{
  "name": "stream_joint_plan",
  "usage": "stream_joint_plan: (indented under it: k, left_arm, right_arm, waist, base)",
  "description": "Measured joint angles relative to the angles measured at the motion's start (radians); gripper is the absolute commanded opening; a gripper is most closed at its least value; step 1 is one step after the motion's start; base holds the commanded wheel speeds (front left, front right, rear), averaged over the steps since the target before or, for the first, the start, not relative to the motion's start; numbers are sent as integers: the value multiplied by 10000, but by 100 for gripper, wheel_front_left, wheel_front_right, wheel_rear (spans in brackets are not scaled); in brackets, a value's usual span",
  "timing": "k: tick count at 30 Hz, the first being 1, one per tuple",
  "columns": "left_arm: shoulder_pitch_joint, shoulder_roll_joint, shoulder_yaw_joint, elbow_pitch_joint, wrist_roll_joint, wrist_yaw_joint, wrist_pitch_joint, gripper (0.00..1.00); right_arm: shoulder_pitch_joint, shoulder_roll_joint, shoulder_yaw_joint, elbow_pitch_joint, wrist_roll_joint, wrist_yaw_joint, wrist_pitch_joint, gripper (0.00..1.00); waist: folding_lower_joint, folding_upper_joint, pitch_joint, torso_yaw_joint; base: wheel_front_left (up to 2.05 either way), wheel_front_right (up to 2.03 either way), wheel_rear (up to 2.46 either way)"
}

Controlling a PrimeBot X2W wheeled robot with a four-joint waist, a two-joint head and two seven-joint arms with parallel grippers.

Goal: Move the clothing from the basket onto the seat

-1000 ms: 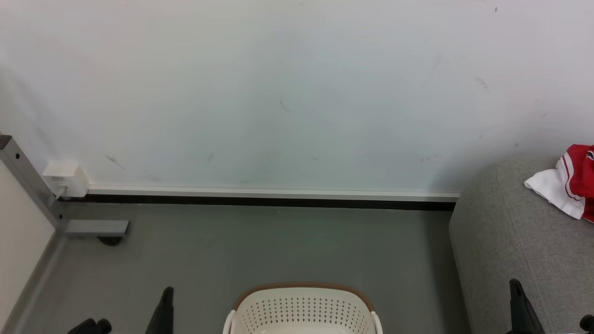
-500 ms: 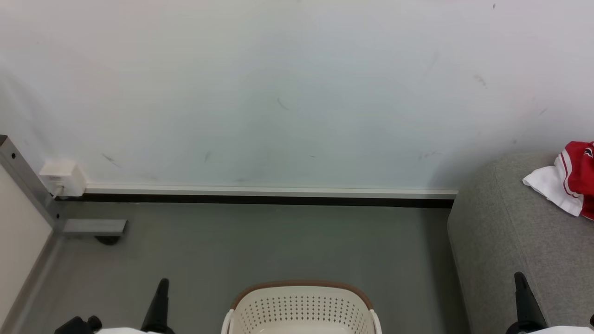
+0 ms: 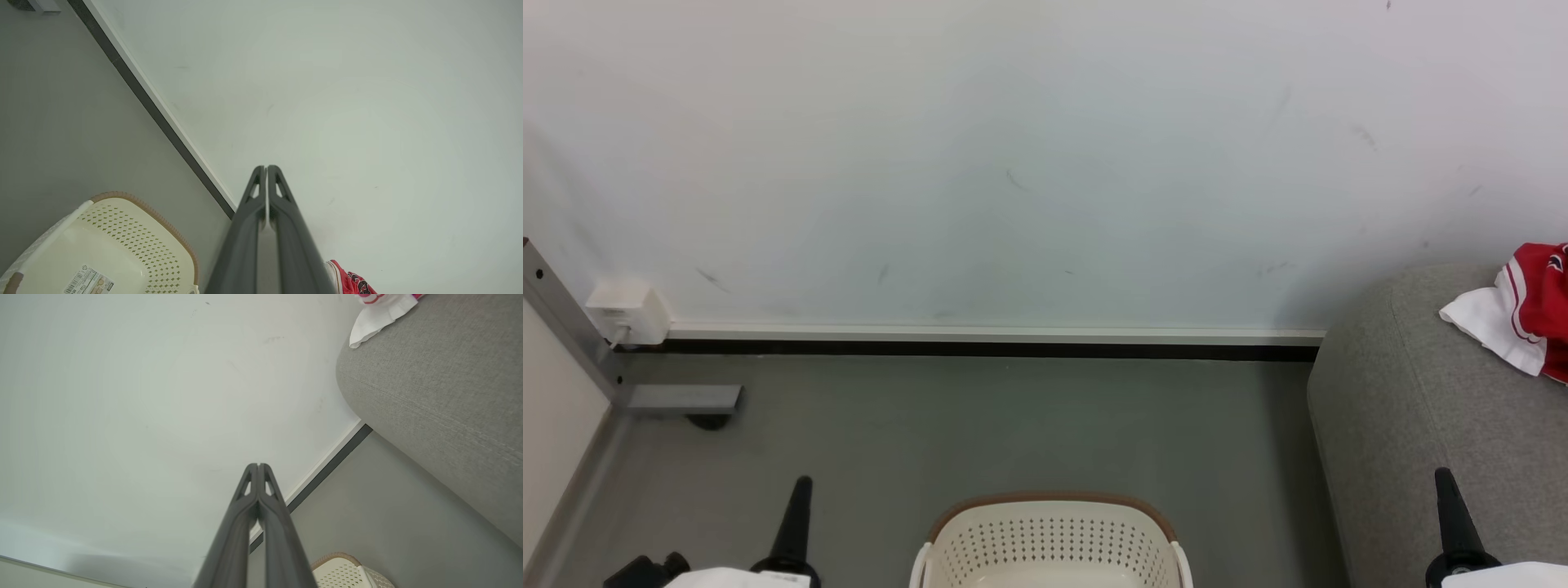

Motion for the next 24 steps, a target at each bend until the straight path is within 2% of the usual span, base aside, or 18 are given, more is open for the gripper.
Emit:
stream_joint_plan:
  k: [24]
  left_arm:
    - [-224,-94,408,-182,-2079,-151,600,0]
  right_arm:
    - [-221,-4,-221,-157,2215,-2,554,0]
  waist:
    - [0,0,114,-104]
  base:
    - [0,0,0]
